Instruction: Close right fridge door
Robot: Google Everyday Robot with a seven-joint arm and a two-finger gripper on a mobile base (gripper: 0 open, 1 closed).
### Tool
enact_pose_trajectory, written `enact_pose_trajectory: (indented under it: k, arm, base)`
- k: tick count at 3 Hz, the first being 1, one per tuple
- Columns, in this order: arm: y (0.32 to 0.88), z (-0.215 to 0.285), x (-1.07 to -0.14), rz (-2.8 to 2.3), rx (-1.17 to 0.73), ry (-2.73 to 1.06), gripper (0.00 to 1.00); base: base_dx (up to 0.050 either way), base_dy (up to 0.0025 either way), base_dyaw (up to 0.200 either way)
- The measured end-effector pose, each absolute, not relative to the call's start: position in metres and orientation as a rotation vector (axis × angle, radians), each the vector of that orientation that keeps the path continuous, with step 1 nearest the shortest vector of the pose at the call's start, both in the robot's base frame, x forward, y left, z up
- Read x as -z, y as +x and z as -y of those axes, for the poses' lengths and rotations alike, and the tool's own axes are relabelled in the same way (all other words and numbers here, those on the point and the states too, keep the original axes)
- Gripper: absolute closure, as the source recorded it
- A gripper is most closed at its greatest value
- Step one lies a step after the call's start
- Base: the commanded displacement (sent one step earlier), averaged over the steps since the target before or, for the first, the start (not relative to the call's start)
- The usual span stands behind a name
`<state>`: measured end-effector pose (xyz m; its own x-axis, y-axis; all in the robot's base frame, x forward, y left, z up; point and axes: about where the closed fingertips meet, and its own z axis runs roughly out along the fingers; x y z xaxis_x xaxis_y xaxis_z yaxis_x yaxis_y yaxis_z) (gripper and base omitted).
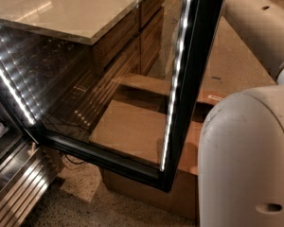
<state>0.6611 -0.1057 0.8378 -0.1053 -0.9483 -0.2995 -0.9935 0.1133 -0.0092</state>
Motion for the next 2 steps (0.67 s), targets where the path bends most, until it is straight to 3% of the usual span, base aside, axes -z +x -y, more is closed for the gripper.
enact_pose_trajectory:
  k: [2]
  arm:
    - [0.602,0.107,-0.849,-1.987,-0.292,-2.011,1.0]
  base:
    - [0.0,0.0,0.0]
